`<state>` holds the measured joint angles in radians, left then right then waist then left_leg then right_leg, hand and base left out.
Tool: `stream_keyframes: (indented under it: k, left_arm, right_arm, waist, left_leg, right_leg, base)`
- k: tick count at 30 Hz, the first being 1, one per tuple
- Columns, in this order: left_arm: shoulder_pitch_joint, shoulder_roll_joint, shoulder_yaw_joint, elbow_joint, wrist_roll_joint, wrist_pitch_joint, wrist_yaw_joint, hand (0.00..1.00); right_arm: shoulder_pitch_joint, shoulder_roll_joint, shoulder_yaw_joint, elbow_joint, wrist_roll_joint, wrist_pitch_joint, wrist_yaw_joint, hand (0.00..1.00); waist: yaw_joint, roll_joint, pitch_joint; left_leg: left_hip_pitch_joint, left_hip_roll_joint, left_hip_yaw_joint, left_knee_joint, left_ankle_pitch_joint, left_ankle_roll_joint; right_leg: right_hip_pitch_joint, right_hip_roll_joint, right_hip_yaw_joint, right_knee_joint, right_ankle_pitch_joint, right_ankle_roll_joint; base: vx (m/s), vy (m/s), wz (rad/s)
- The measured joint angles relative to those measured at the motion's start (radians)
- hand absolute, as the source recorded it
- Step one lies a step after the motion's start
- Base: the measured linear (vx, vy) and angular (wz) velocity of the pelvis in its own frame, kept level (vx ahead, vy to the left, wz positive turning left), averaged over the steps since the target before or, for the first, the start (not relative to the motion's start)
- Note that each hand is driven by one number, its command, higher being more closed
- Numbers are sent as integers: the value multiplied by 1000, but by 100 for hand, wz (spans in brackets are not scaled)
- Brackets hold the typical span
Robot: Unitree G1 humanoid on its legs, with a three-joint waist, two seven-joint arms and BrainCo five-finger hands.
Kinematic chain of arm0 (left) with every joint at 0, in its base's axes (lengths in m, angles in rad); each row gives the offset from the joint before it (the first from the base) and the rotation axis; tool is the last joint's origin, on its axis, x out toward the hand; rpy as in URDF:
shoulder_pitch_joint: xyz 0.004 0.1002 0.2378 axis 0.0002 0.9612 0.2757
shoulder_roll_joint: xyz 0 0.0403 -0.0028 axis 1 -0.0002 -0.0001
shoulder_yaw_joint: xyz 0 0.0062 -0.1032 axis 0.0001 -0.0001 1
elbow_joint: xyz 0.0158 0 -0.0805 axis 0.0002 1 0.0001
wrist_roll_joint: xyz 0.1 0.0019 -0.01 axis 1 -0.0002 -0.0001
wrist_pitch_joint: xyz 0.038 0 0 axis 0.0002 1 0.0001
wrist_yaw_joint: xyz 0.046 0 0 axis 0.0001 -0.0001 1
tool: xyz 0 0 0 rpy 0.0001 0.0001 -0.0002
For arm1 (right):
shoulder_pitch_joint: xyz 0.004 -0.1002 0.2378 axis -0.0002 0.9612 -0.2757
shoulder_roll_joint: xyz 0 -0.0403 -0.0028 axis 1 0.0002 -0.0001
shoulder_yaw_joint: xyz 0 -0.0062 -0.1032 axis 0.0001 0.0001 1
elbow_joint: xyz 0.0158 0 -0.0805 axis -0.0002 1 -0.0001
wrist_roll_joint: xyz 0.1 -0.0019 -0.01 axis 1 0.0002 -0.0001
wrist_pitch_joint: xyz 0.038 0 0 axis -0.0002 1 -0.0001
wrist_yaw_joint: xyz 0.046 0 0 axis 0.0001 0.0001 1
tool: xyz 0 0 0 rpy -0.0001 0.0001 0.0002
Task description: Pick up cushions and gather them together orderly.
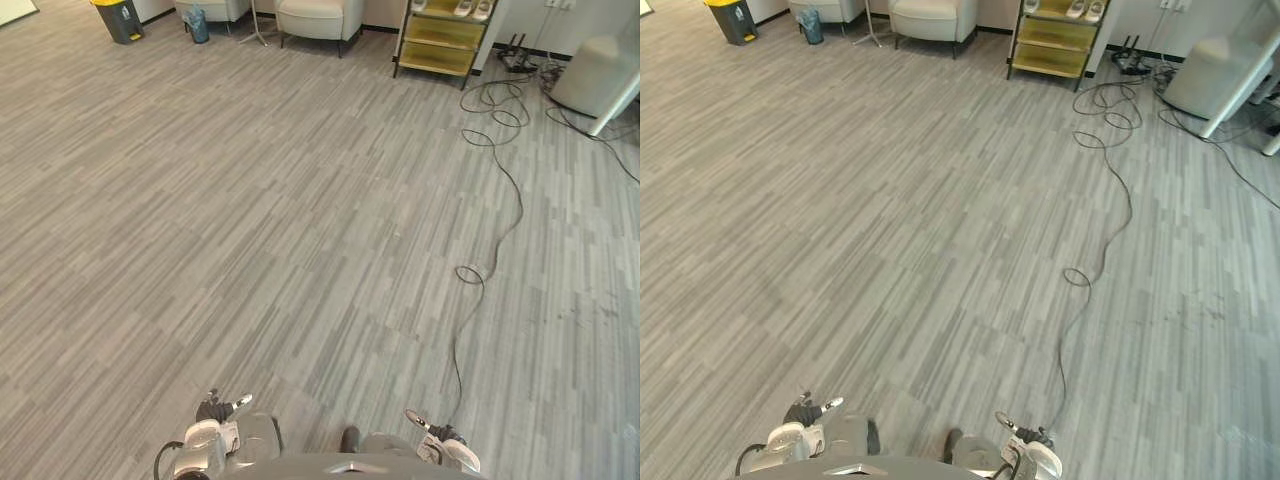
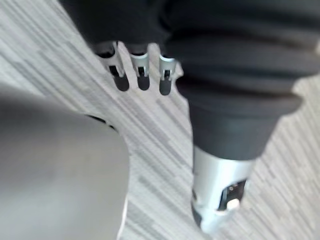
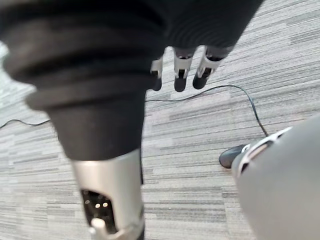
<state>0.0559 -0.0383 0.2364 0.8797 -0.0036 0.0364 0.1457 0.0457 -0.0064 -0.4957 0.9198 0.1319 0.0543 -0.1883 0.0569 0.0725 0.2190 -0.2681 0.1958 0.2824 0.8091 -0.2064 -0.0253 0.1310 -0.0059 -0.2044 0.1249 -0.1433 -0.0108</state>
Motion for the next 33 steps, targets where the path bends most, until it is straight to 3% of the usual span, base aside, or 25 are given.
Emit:
stream_keyframes:
  k: [3,4,5,6,8,10,12,13,14,17,18,19,21,23,24,26,28,29,30,31,33]
  left_arm:
    - [2,-15,21,-9,-5,-1,3,0]
    - [0,-20,29,-13,-15,-2,2,0]
    - [0,-17,35,-15,-14,-1,3,0]
    - [-1,-12,37,-15,-14,-2,3,0]
    - [-4,8,43,-15,-14,0,3,0]
    - [-4,12,44,-9,-13,1,4,0]
    - [-4,23,17,10,-12,9,5,0]
    - [-6,29,8,18,-12,11,4,0]
    - [-9,42,-12,38,-12,19,6,0]
    - [-6,49,-35,58,-12,26,16,0]
    - [-9,53,-46,74,-12,27,16,0]
    - [-9,54,-48,77,-12,28,16,0]
    - [-8,62,-72,96,-12,29,16,0]
    - [-19,61,-72,102,-11,29,16,0]
    - [-27,59,-72,116,-9,30,16,0]
    - [-28,55,-70,119,9,29,15,0]
    - [-26,50,-51,122,10,29,15,0]
    - [-21,37,-38,124,10,29,16,0]
    - [-2,24,-36,142,10,29,15,0]
    - [-2,6,-32,146,8,27,13,0]
    - [-7,-7,-23,136,9,24,12,0]
  right_arm:
    - [0,4,-10,-1,0,3,-5,0]
    - [1,5,-10,1,0,3,-9,0]
    - [2,17,-7,1,0,7,-10,0]
    - [0,22,-7,3,0,8,-10,0]
    - [-9,61,4,-1,-2,10,-9,0]
    - [-11,73,4,-4,-3,10,-8,0]
    - [-12,75,4,-2,-5,9,3,0]
    - [-12,75,6,-5,-9,8,5,0]
    - [-12,66,18,-16,-14,6,5,0]
    - [-5,56,22,-31,-21,6,6,0]
    - [-4,53,18,-25,-21,6,5,0]
    - [-4,50,16,-17,-22,6,6,0]
    - [-8,33,-3,20,-22,8,5,0]
    - [-13,32,-37,24,-16,9,5,0]
    - [-22,26,-43,22,-16,8,5,0]
    - [-22,25,-53,22,-16,9,5,0]
    - [-19,24,-66,17,-16,9,4,0]
    - [-9,10,-66,13,-15,10,5,0]
    - [4,-11,-67,10,-19,11,5,0]
    - [3,-21,-70,9,-21,10,5,0]
    - [-2,-22,-70,3,-21,11,5,0]
  waist:
    - [9,-2,-1]
    - [24,-6,-3]
    - [36,-34,-17]
    - [36,-44,-27]
    - [30,-89,-39]
    - [38,-102,-51]
    - [46,-104,-57]
    - [41,-106,-56]
    - [21,-107,-54]
    - [15,-92,-47]
    - [10,-95,-45]
    - [3,-95,-46]
    - [-23,-89,-46]
    - [-30,-80,-40]
    - [-33,-67,-31]
    - [-36,-64,-27]
    - [-40,-67,-26]
    - [-49,-56,-25]
    - [-55,-9,-52]
    - [-49,19,-67]
    - [-53,31,-68]
  left_leg:
    - [-11,-74,-15,-484,66,-34]
    - [-20,-88,-52,-554,152,-29]
    - [-10,-122,-70,-552,249,9]
    - [-9,-141,-72,-544,250,45]
    - [-8,-154,-29,-438,164,84]
    - [21,-161,2,-390,112,106]
    - [113,-177,25,-398,32,108]
    - [134,-182,27,-407,18,106]
    - [198,-189,33,-416,-5,102]
    - [350,-187,47,-508,-30,88]
    - [407,-185,49,-554,-29,87]
    - [434,-181,49,-577,-28,85]
    - [487,-163,49,-630,-30,69]
    - [516,-145,50,-655,-43,46]
    - [533,-123,50,-668,-56,24]
    - [557,-105,44,-684,-80,-12]
    - [611,-101,27,-691,-130,-26]
    - [644,-82,11,-693,-160,-7]
    - [658,-49,-26,-680,-153,4]
    - [627,-20,-61,-614,-118,-27]
    - [492,16,-165,-335,-35,-50]
  right_leg:
    - [73,-30,28,-42,-38,49]
    - [107,-36,46,-64,-56,67]
    - [125,-60,84,-74,-73,87]
    - [132,-73,100,-72,-76,88]
    - [123,-125,169,-3,-58,68]
    - [97,-148,220,111,-52,74]
    - [-25,-166,261,447,-2,156]
    - [-72,-170,274,562,24,187]
    - [-168,-183,253,796,47,225]
    - [-275,-218,112,941,3,170]
    - [-298,-221,50,909,-42,129]
    - [-310,-220,14,867,-64,120]
    - [-339,-196,-87,600,-92,87]
    - [-363,-160,-106,364,-43,54]
    - [-382,-130,-98,220,33,55]
    - [-406,-124,-57,66,149,76]
    - [-414,-149,-26,60,186,73]
    - [-420,-138,-45,134,240,56]
    - [-442,-108,-55,213,208,33]
    - [-451,-87,-54,238,173,19]
    - [-427,-57,-58,232,133,3]
  base:
    - [516,99,-33]
    - [523,189,-58]
    - [793,268,-62]
    - [677,222,-47]
    - [589,208,-27]
    - [629,234,-35]
    - [538,194,-45]
    - [306,95,-17]
    - [358,97,-11]
    - [310,48,-18]
    - [245,-16,-9]
    - [269,-78,1]
    - [249,-115,5]
    - [250,-154,-5]
    - [317,-225,-8]
    - [333,-283,5]
    - [291,-274,19]
    - [437,-370,27]
    - [573,-442,0]
    - [590,-460,-18]
    - [498,-387,-25]
